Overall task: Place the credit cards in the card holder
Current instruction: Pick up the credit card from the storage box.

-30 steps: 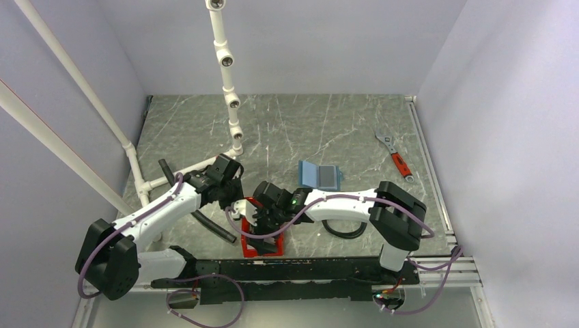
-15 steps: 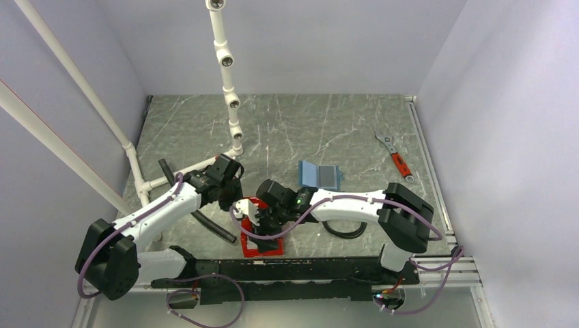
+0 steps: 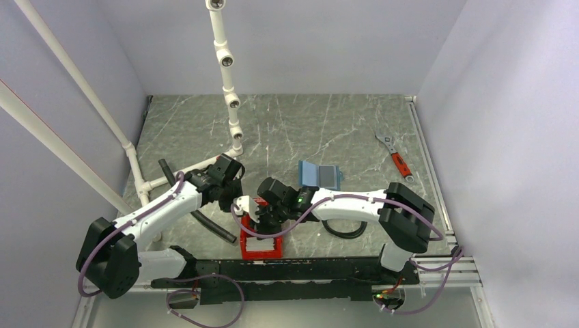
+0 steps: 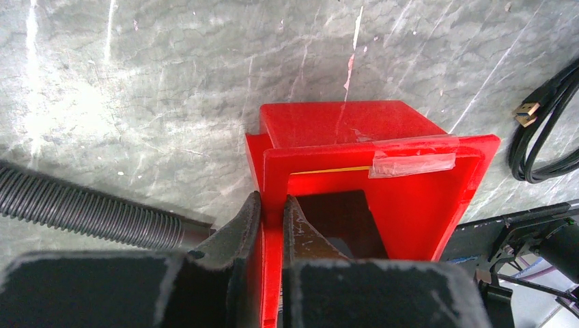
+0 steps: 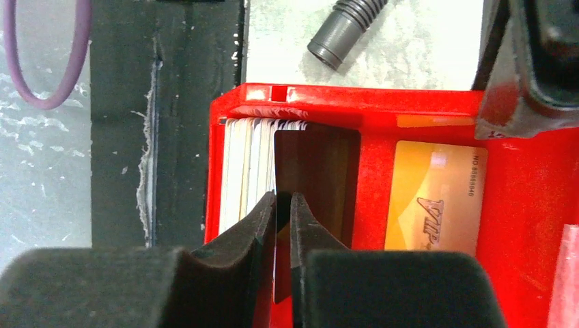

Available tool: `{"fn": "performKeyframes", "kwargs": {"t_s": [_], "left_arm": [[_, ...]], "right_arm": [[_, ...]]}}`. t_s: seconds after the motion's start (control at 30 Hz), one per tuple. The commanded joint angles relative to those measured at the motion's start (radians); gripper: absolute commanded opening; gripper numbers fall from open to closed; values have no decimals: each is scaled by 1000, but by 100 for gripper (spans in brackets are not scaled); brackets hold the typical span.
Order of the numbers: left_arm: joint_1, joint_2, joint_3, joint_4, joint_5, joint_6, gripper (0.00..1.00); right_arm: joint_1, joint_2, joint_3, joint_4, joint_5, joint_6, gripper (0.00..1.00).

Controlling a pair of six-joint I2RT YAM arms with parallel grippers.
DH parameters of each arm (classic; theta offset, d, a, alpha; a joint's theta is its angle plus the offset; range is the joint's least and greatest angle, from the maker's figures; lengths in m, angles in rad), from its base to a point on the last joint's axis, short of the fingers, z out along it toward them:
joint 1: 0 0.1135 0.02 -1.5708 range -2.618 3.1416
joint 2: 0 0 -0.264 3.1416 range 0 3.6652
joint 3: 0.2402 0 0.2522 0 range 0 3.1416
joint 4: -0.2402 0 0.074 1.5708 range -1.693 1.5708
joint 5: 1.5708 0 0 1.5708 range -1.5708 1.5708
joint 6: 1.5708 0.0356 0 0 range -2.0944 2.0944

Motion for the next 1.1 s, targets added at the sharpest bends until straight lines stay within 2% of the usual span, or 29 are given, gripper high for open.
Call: {"fn": "performKeyframes", "kwargs": {"t_s": [0.0, 0.07, 0.27, 0.4, 0.63, 0.87, 0.97, 1.07], "left_arm": [[6, -3, 45, 54, -39, -20, 0], [6, -4, 45, 54, -41, -22, 0], [6, 5, 52, 51, -42, -20, 0], [6, 7, 54, 59, -27, -17, 0], [6, -9, 81, 70, 17, -5, 29], [6, -69, 148, -11, 17, 17, 58], [8, -103, 214, -70, 4, 54, 71], [11, -138, 267, -70, 51, 122, 82]], "right_arm": [[17, -23, -15, -5, -9, 4, 6], [20, -40, -27, 21, 18, 5, 0], [90, -158, -111, 159, 287, -31, 0], [122, -255, -177, 260, 381, -38, 0], [124, -376, -296, 416, 442, 28, 0], [101, -521, -366, 518, 533, 133, 0], [41, -611, -399, 542, 622, 212, 0], [-131, -652, -381, 451, 608, 374, 0]]}}
